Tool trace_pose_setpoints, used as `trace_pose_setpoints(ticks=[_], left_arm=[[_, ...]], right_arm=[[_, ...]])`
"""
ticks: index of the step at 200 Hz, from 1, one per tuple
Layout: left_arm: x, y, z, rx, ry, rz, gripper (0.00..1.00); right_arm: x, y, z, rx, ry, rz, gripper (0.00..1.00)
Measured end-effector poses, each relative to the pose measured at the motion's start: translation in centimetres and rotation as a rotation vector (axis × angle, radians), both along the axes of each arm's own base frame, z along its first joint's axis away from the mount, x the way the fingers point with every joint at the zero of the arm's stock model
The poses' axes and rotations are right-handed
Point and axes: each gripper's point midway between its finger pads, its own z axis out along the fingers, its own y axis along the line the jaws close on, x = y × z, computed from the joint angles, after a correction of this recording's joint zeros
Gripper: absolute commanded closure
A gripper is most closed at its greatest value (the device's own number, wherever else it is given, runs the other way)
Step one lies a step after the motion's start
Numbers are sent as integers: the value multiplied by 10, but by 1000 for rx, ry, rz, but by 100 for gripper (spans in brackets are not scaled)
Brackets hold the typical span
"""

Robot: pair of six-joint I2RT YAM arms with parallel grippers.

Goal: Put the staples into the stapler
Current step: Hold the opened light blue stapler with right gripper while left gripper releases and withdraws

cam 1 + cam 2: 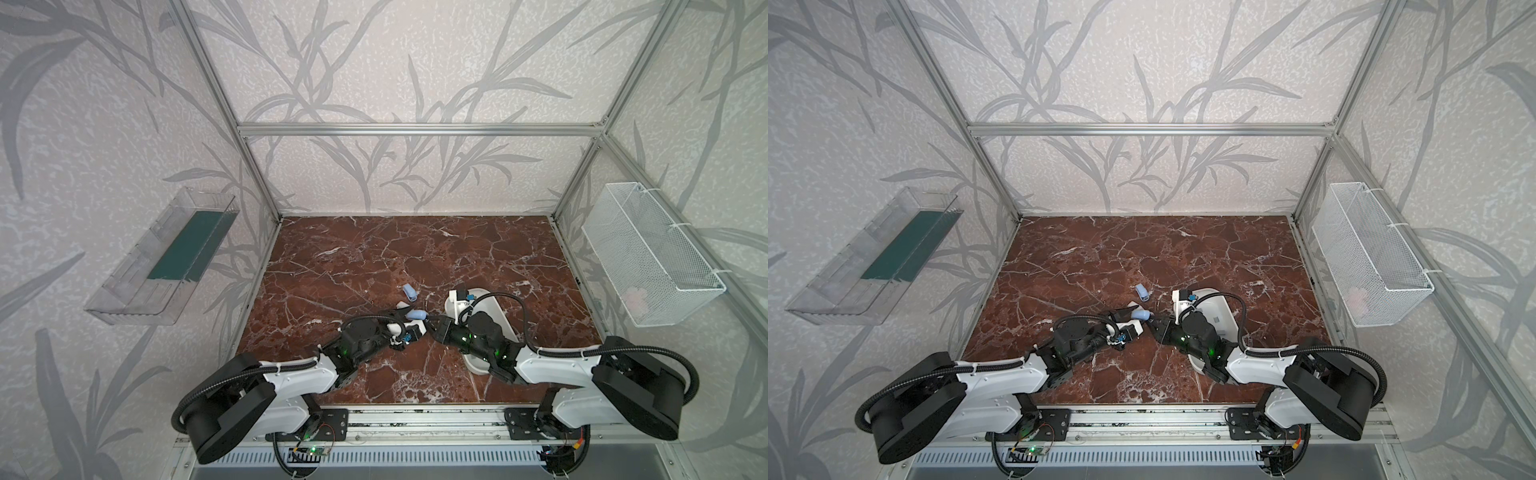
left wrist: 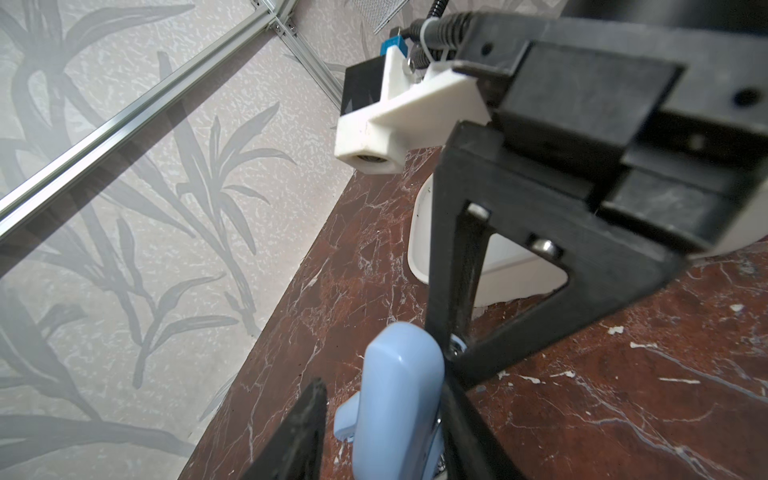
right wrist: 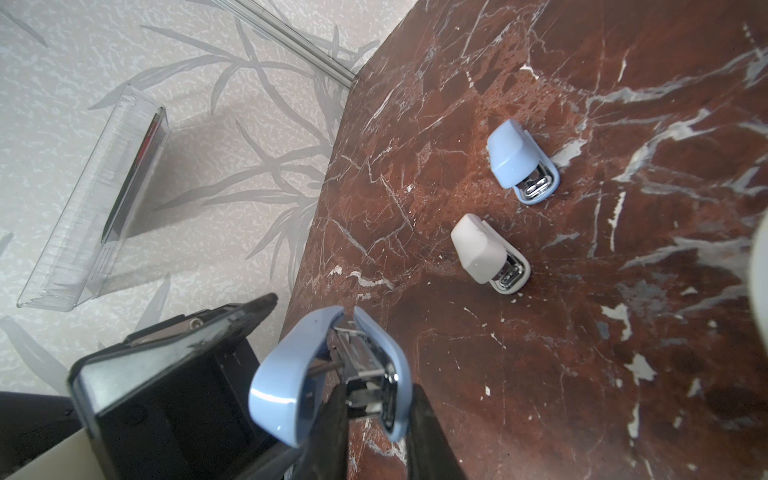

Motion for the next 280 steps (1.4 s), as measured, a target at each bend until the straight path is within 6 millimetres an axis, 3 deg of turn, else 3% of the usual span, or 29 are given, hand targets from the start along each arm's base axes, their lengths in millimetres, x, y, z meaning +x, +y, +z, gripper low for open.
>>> trace_pose_setpoints(ticks=[43,81,135,154,188,234,280], left_arm=[[8,-1,-1,-10,-28,51,68],[17,-1,5,-27,-44,109,65],[48,19,24,-79,-32,284,63],[51,24,34,-127,3,290,61],[55,31,33,-167,104,276,55],[92,88,25,-179,121,544,41],[96,103,12,-149,159,613,39]], right_arm=[[4,1,-3,15,14,-21,100],[9,0,2,35,4,-42,100],[5,4,7,57,-5,-26,100],[4,7,12,68,-18,-20,100],[2,7,13,63,-28,-21,100],[-12,7,-9,-15,7,17,100],[-13,9,-15,-29,9,24,100]])
